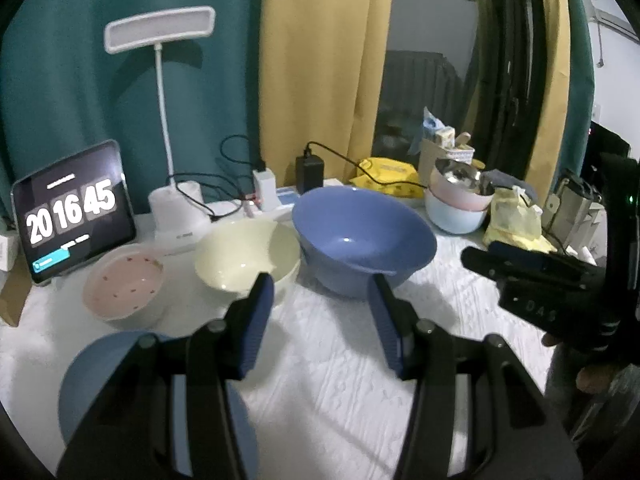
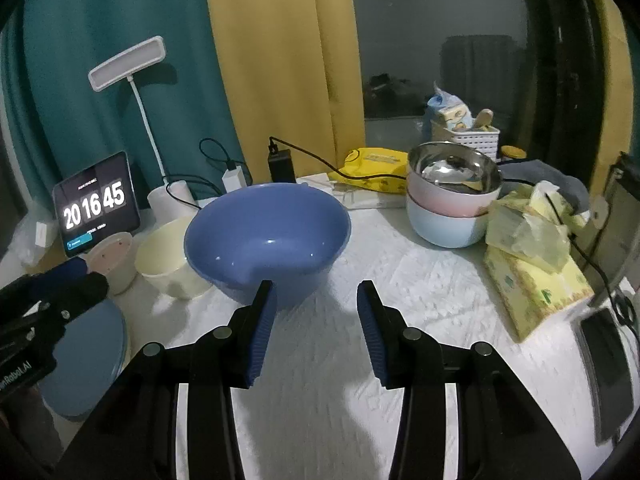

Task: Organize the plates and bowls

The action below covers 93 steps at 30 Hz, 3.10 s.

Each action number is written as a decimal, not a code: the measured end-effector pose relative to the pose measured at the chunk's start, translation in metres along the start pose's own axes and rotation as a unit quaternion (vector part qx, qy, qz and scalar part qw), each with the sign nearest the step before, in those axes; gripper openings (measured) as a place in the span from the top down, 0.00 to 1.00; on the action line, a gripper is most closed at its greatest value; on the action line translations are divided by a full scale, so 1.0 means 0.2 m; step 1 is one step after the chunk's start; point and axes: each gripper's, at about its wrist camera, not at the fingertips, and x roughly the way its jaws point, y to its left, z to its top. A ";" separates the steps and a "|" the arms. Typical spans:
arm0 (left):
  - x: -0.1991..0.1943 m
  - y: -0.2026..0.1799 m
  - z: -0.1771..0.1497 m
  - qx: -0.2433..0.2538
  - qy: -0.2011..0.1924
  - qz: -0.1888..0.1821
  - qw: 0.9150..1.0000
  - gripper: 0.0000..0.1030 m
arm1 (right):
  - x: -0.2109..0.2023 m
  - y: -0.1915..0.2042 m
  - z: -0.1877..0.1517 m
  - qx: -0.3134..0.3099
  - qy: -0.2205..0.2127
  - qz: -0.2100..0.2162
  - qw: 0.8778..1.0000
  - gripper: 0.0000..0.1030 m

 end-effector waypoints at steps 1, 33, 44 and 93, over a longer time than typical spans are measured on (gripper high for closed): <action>0.03 -0.01 0.01 0.002 0.005 0.000 1.000 0.51 | 0.02 0.00 0.01 0.000 0.003 0.002 1.000 0.58; 0.53 -0.05 0.04 0.023 0.055 0.019 0.998 0.52 | 0.51 -0.15 0.01 0.040 0.078 0.017 0.996 0.57; 0.53 -0.05 0.02 0.025 0.061 0.010 0.998 0.73 | 0.49 -0.14 0.01 0.040 0.071 0.016 0.997 0.84; -0.02 0.00 -0.33 -0.002 0.085 -0.023 0.996 0.73 | -0.10 0.08 -0.23 0.039 0.070 0.015 0.997 0.85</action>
